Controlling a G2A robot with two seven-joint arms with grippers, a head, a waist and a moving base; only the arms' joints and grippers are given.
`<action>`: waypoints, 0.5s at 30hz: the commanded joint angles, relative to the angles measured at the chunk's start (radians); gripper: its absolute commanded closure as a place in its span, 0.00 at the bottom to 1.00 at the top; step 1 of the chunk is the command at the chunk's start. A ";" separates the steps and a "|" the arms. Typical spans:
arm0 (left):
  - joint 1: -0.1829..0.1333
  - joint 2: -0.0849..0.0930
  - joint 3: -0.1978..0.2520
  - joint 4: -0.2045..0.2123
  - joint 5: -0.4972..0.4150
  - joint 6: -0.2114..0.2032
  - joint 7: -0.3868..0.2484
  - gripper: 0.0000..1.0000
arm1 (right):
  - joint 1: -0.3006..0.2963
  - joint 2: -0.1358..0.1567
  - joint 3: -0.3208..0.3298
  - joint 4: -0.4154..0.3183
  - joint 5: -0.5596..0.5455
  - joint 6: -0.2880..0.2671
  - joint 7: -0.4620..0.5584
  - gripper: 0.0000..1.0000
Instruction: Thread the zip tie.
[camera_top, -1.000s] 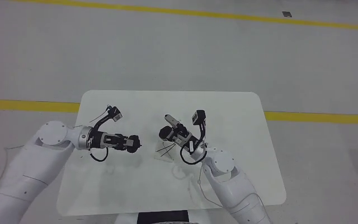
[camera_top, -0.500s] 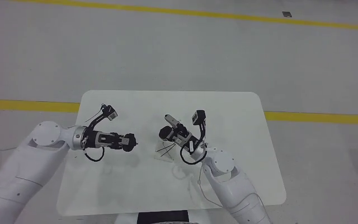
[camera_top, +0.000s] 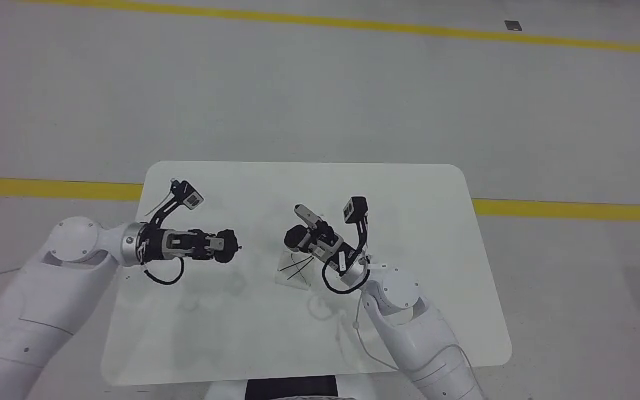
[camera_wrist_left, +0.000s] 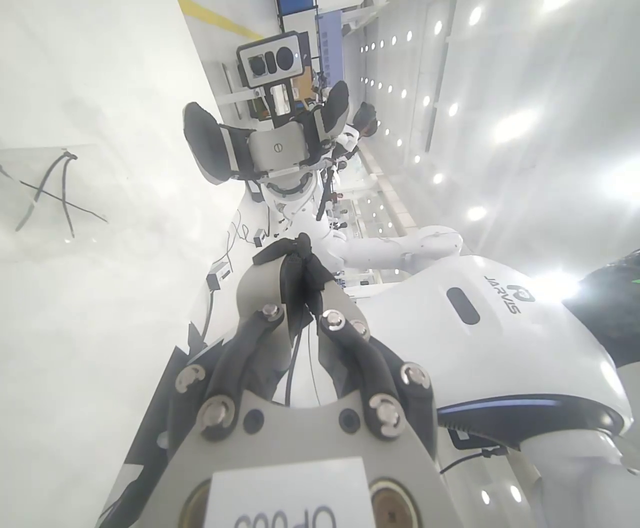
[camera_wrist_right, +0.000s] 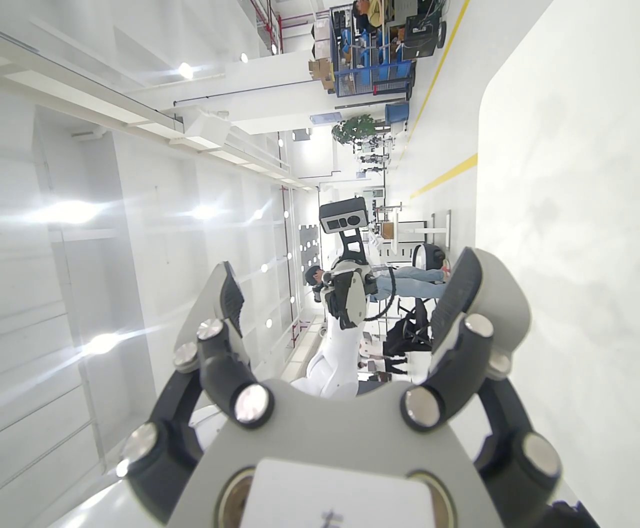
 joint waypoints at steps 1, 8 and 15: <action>0.004 0.000 -0.002 -0.001 -0.009 0.002 0.028 1.00 | 0.000 0.000 0.000 0.000 0.000 0.000 0.000 0.00; 0.020 0.009 -0.052 0.005 -0.024 -0.004 0.026 1.00 | 0.000 0.000 0.000 0.000 0.000 0.000 0.000 0.00; 0.038 0.011 -0.081 -0.001 -0.035 -0.004 0.028 1.00 | 0.000 0.000 0.000 0.000 0.000 0.000 0.000 0.00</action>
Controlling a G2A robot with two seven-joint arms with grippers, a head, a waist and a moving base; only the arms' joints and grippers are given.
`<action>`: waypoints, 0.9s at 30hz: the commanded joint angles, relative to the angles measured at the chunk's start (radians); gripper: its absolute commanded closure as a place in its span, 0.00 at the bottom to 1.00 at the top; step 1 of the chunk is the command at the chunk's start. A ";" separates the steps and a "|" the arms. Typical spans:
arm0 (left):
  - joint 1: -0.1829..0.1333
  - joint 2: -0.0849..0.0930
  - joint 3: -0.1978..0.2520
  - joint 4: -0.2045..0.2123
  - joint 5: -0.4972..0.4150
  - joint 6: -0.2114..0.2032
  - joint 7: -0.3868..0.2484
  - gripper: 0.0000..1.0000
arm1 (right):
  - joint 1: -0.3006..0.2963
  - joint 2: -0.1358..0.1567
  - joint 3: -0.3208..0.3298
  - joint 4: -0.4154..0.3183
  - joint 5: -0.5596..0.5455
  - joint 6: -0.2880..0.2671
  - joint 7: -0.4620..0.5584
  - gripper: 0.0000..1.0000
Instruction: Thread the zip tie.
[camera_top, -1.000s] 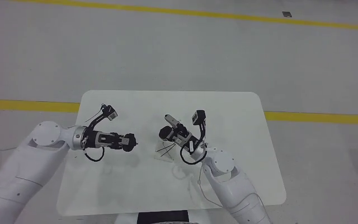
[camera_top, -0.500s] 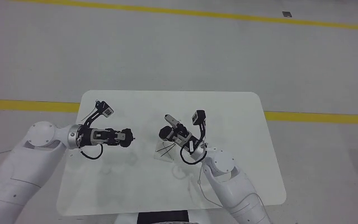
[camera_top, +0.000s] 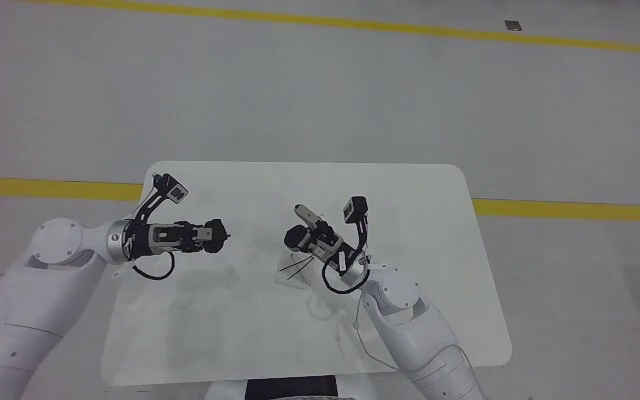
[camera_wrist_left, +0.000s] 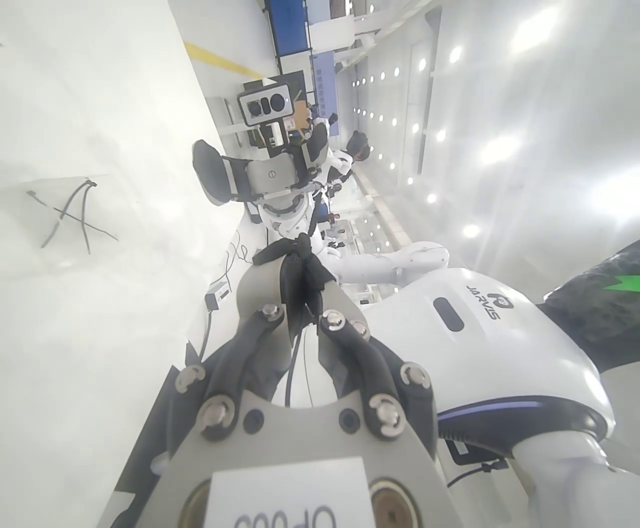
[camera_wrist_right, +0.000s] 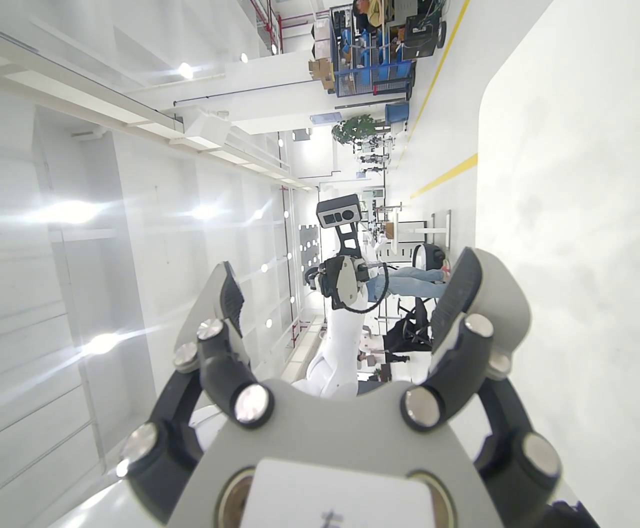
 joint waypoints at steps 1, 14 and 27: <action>0.003 -0.002 -0.004 0.005 -0.006 0.000 0.009 1.00 | 0.000 0.000 0.000 0.000 0.000 0.000 0.000 0.00; 0.002 -0.010 0.004 0.011 -0.012 0.000 0.012 1.00 | 0.007 0.013 0.010 -0.063 -0.216 0.086 -0.041 0.00; 0.002 -0.010 0.004 0.011 -0.012 0.000 0.012 1.00 | 0.038 0.053 -0.080 -0.258 -0.881 0.460 0.275 0.00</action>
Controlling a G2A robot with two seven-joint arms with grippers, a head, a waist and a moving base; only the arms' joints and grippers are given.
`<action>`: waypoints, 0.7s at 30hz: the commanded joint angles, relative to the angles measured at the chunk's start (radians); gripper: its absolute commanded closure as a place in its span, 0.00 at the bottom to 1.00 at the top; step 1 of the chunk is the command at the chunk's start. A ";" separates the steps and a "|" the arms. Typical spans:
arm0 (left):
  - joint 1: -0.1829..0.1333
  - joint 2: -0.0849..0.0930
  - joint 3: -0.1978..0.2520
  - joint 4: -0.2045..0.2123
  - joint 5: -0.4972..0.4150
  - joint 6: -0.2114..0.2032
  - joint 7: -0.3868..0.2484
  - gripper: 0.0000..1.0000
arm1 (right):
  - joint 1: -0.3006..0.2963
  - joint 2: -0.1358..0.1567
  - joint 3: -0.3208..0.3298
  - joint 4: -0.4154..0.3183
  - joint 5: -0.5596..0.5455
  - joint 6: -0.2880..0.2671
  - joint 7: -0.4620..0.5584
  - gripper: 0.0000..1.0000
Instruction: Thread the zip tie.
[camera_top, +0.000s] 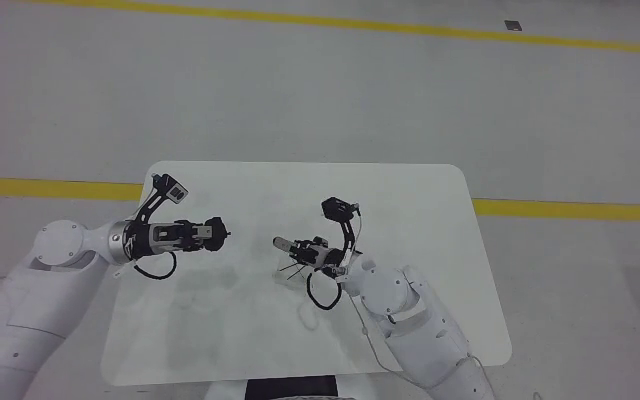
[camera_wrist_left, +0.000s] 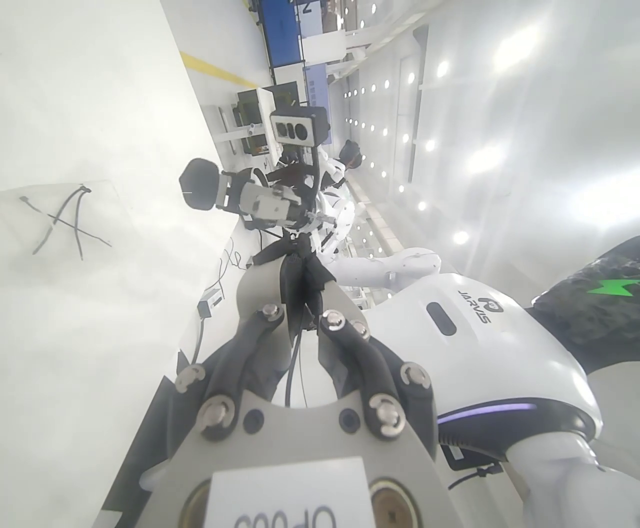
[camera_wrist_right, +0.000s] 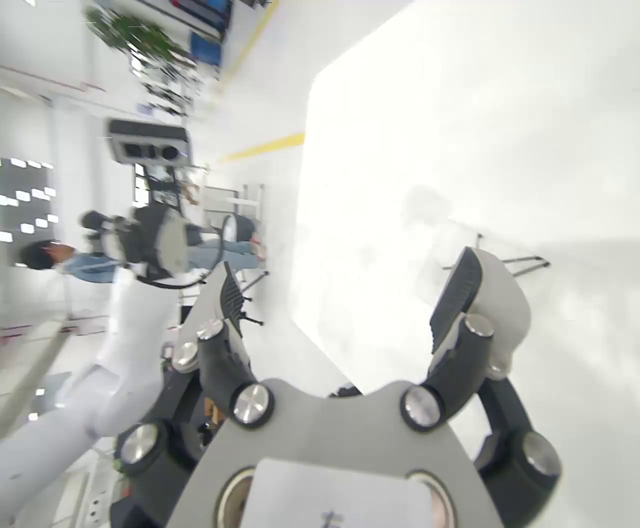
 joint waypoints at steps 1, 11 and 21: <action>0.000 0.000 0.000 0.000 0.000 0.000 0.000 1.00 | 0.003 -0.003 -0.004 -0.003 -0.018 -0.006 0.048 0.00; 0.000 0.000 0.000 0.000 0.000 0.000 0.000 1.00 | 0.023 -0.001 -0.044 0.006 -0.097 -0.006 0.080 0.00; 0.000 0.000 0.000 0.000 0.000 0.000 0.000 1.00 | 0.187 -0.065 -0.187 0.121 -0.401 -0.006 0.400 0.00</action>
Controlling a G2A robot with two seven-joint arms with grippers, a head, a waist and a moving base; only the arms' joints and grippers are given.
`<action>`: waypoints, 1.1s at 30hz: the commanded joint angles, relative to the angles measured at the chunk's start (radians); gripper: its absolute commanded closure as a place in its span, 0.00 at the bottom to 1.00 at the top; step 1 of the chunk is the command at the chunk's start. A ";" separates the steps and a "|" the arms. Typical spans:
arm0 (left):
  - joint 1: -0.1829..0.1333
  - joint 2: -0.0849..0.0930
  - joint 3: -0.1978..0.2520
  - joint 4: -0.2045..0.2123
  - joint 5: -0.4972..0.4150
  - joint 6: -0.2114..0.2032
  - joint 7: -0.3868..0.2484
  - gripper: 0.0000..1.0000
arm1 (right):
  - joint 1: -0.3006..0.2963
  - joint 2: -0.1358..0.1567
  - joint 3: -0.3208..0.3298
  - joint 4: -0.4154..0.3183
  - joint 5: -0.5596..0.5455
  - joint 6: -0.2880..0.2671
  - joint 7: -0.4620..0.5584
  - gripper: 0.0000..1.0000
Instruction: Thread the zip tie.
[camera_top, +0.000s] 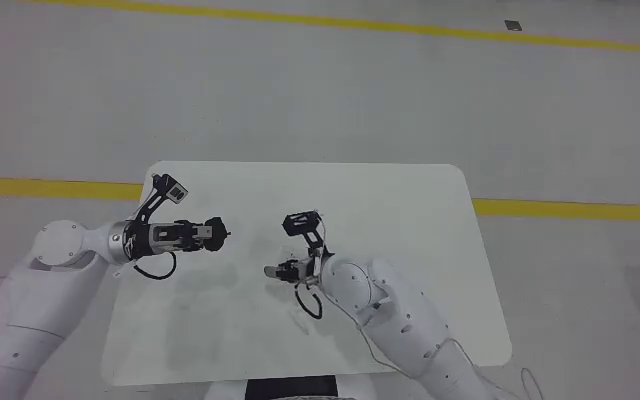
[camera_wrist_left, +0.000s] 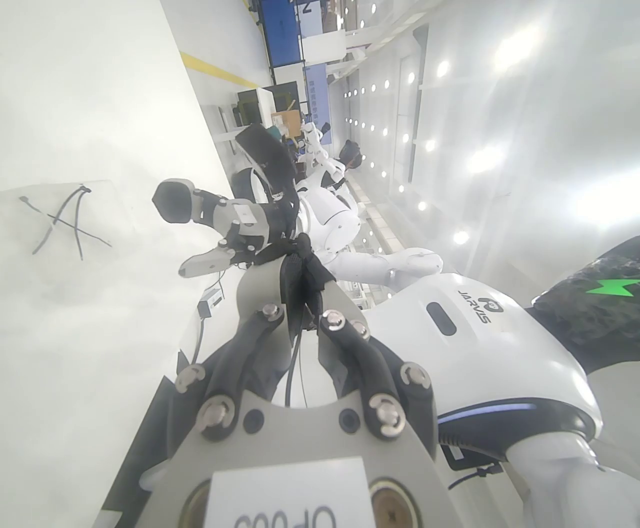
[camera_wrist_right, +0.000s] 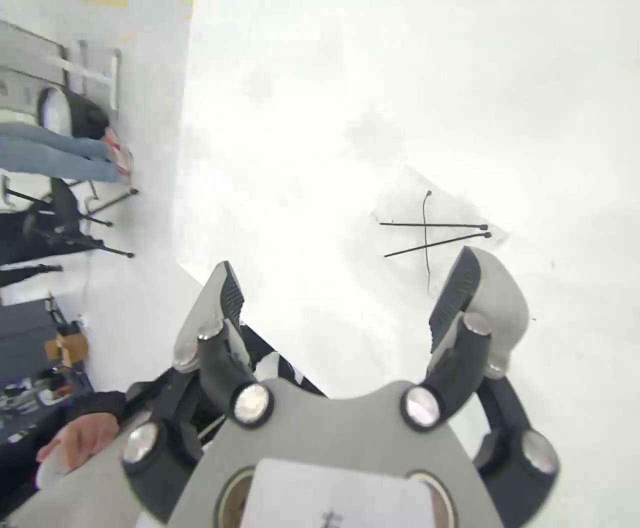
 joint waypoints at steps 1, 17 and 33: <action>0.000 0.000 0.000 0.000 0.000 0.000 0.000 1.00 | 0.033 -0.024 -0.019 0.028 -0.057 0.000 0.086 0.00; 0.000 0.000 0.000 0.000 0.000 0.000 0.000 1.00 | 0.063 -0.056 -0.074 0.057 -0.178 -0.015 0.169 0.00; 0.000 0.000 0.000 0.000 0.000 0.000 0.000 1.00 | 0.152 -0.088 -0.167 0.111 -0.193 -0.023 0.297 0.00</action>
